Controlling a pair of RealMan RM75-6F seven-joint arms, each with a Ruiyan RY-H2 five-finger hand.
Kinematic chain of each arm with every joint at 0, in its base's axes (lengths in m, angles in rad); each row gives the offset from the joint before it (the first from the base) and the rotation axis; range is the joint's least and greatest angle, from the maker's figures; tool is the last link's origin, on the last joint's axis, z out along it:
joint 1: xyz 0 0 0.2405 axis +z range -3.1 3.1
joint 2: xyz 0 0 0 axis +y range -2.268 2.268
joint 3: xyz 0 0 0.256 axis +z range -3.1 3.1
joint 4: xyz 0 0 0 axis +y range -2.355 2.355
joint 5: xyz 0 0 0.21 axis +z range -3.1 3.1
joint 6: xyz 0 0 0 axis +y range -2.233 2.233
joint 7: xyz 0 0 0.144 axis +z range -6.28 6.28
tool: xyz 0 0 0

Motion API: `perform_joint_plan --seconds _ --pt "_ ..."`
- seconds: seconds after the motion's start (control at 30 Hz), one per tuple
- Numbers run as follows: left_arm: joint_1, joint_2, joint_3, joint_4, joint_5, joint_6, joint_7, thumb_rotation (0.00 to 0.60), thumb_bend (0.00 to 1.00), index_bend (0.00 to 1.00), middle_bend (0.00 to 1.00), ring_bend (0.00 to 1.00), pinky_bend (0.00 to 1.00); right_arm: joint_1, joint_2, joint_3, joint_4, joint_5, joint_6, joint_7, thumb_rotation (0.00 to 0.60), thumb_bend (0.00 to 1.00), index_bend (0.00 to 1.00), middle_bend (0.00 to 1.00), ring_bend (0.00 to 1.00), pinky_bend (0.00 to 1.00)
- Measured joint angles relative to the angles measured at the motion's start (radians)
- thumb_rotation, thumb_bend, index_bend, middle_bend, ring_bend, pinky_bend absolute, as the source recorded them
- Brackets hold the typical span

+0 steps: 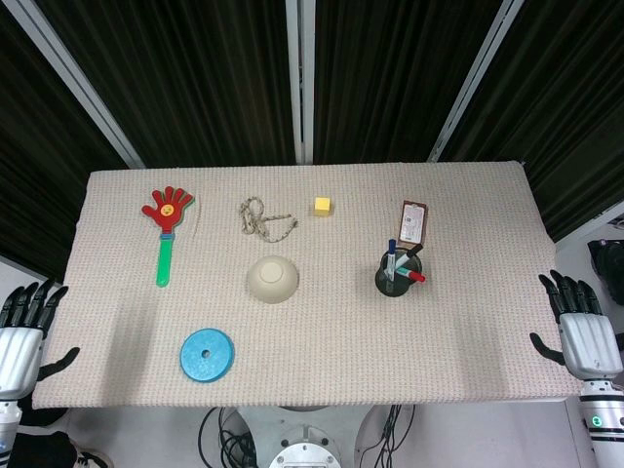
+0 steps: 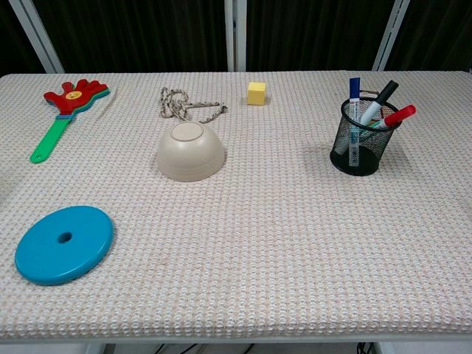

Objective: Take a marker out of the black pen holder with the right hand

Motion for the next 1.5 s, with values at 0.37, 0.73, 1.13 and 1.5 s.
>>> perform_joint_plan --seconds 0.37,0.73,1.13,1.5 --pt "-0.011 0.011 0.002 -0.012 -0.007 -0.037 -0.009 0.600 0.15 0.10 0.02 0.00 0.06 -0.007 0.001 0.012 -0.012 -0.041 0.031 0.004 0.600 0.18 0.00 0.00 0.00 0.00" --pt "-0.025 0.007 0.007 -0.002 -0.004 -0.066 -0.023 0.600 0.15 0.10 0.02 0.00 0.06 0.089 -0.023 0.082 -0.071 -0.064 -0.005 -0.098 0.600 0.18 0.01 0.00 0.00 0.00" --pt "-0.028 -0.011 0.007 0.054 -0.021 -0.085 -0.079 0.600 0.15 0.10 0.02 0.00 0.06 0.251 -0.171 0.139 -0.097 0.026 -0.198 -0.297 0.600 0.18 0.17 0.00 0.00 0.00" --pt "-0.024 -0.011 0.004 0.076 -0.028 -0.080 -0.107 0.600 0.15 0.11 0.02 0.00 0.06 0.309 -0.301 0.141 -0.004 0.069 -0.226 -0.363 0.600 0.22 0.31 0.00 0.00 0.00"
